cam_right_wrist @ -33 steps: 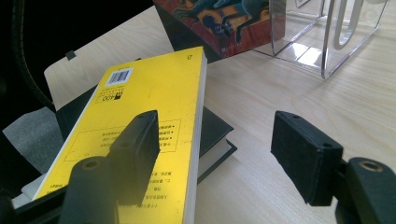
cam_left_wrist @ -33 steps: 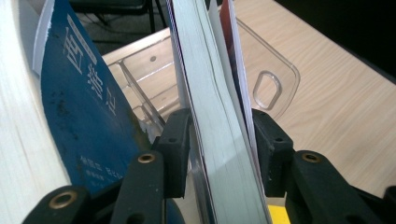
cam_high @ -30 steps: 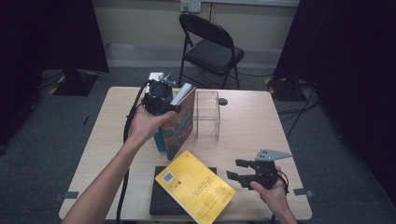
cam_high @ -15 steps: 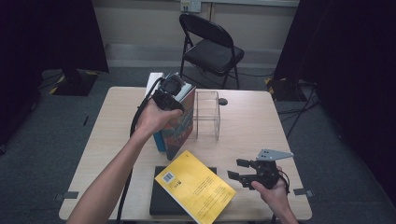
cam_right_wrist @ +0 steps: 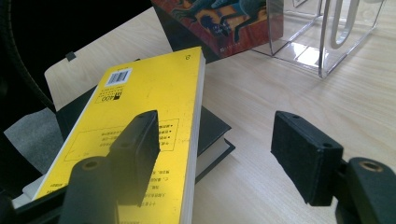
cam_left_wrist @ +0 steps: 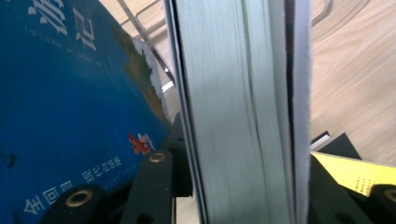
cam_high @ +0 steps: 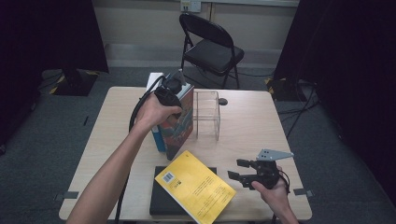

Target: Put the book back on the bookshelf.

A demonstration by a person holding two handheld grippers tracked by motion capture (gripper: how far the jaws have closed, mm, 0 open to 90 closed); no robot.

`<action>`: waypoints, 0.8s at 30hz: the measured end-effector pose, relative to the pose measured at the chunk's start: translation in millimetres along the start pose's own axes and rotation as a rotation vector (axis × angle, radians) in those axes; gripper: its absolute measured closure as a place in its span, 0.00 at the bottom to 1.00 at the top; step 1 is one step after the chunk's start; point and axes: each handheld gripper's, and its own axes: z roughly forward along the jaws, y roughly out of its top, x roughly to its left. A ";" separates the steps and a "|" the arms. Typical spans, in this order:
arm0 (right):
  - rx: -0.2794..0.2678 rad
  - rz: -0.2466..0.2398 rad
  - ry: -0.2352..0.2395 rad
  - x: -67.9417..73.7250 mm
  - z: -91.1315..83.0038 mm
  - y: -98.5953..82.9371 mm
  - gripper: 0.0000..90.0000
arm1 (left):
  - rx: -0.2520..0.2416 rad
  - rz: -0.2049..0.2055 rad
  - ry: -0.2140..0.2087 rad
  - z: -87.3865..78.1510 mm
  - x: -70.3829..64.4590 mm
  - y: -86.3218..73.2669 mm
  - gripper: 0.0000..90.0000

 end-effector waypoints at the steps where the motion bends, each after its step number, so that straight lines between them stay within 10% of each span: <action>1: -0.001 0.000 0.000 -0.1 -0.1 -0.1 0.36 | 0.007 -0.005 0.003 -0.1 0.2 0.7 0.76; 9: 0.003 0.003 -0.001 -0.4 -0.3 -0.7 0.36 | 0.028 0.038 0.003 0.4 -2.1 4.1 0.81; 24: -0.001 0.007 0.001 -2.3 -0.9 -1.2 0.36 | 0.045 -0.051 0.001 -0.2 7.2 18.2 0.82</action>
